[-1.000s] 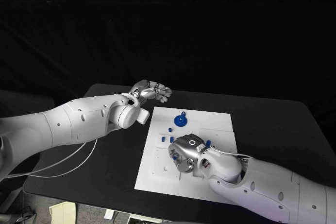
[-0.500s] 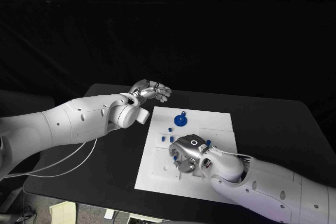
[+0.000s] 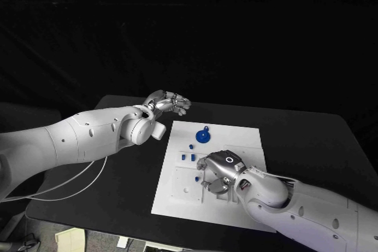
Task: Assemble the parts on the task board
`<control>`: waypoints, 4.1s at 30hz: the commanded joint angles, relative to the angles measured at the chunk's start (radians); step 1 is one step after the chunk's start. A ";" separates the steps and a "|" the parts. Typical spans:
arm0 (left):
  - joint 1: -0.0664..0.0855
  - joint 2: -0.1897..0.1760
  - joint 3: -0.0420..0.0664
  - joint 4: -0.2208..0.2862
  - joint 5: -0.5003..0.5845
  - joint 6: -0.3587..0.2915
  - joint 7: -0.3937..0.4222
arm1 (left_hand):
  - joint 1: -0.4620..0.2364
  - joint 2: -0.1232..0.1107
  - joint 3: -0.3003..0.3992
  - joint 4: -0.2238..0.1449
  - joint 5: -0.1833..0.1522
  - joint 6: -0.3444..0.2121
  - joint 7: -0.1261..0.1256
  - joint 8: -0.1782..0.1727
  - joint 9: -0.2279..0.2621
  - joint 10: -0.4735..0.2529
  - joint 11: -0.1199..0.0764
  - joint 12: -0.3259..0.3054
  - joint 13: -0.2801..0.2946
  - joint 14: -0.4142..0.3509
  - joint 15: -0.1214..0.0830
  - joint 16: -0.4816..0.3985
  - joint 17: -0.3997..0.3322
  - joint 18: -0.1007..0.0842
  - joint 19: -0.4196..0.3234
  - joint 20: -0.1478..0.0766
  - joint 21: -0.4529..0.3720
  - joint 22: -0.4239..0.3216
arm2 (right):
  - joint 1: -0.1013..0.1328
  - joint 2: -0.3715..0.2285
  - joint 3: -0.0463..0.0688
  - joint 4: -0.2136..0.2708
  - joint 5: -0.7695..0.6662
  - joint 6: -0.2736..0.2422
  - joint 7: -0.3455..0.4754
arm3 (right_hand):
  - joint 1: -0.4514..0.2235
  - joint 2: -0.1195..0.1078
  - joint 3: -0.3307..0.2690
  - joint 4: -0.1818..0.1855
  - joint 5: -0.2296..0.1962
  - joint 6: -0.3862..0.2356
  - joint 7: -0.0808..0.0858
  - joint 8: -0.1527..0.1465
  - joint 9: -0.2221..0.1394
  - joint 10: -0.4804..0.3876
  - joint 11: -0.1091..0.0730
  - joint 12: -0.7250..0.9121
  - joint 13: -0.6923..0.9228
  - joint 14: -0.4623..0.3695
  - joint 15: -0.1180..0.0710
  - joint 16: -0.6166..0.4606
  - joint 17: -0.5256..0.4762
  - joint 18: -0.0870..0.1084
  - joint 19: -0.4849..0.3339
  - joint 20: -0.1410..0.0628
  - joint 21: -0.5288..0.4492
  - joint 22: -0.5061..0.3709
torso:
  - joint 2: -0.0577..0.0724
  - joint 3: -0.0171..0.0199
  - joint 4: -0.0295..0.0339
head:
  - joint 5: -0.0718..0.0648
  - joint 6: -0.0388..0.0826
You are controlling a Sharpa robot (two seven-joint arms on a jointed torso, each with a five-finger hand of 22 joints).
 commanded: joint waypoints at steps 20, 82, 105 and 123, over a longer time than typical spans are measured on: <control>0.002 -0.002 0.001 -0.010 0.005 0.013 0.007 | -0.005 0.003 -0.004 0.000 -0.002 -0.009 -0.001 0.005 -0.001 0.002 0.000 0.000 -0.001 0.008 -0.001 -0.007 0.004 0.007 0.008 0.001 -0.006 0.002 | 0.102 -0.197 0.070 0.089 0.075 0.191 -0.014 | -0.005 0.003 -0.024 0.015 0.032 0.002 -0.011 0.007 -0.004 0.005 -0.002 -0.001 -0.030 0.012 0.004 0.026 0.003 0.113 0.028 -0.005 0.006 0.012 | 0.000 0.0014 -0.0012 | -0.014 0.021; 0.002 -0.003 0.001 -0.010 0.005 0.017 0.005 | -0.007 0.005 -0.005 0.002 -0.002 -0.010 0.000 0.006 -0.002 0.003 0.000 0.000 -0.003 0.010 -0.001 -0.013 0.010 0.007 0.009 0.001 -0.008 0.004 | 0.079 -0.129 0.040 -0.032 -0.010 0.174 -0.008 | 0.099 0.102 0.181 0.042 -0.017 0.122 -0.056 0.079 0.020 0.156 -0.051 0.080 -0.038 0.006 -0.043 0.050 -0.009 0.113 0.028 -0.008 0.020 0.022 | 0.001 -0.0010 0.0023 | -0.021 0.008; 0.002 0.000 0.001 -0.011 0.005 0.018 0.006 | -0.008 0.005 -0.005 0.004 -0.002 -0.011 0.000 0.006 -0.003 0.002 0.000 0.000 -0.004 0.010 -0.001 -0.016 0.013 0.007 0.010 0.001 -0.009 0.005 | 0.079 -0.163 0.078 0.070 -0.056 0.109 -0.025 | 0.103 0.104 0.188 0.040 -0.017 0.144 -0.067 0.093 0.033 0.186 -0.064 0.097 -0.026 0.006 -0.056 0.051 -0.010 0.113 0.029 -0.015 0.029 0.019 | 0.001 -0.0009 0.0017 | -0.008 0.006; 0.002 0.012 0.001 -0.011 0.005 0.017 0.006 | -0.008 0.005 -0.005 0.004 -0.002 -0.012 0.000 0.006 -0.003 0.002 0.000 0.000 -0.005 0.011 -0.001 -0.018 0.015 0.007 0.010 0.001 -0.010 0.006 | 0.062 -0.009 0.072 0.118 -0.025 0.122 -0.001 | 0.103 0.102 0.189 0.041 -0.017 0.145 -0.067 0.093 0.035 0.187 -0.065 0.097 -0.024 0.006 -0.057 0.051 -0.010 0.113 0.029 -0.015 0.030 0.019 | 0.000 -0.0021 0.0015 | 0.012 0.008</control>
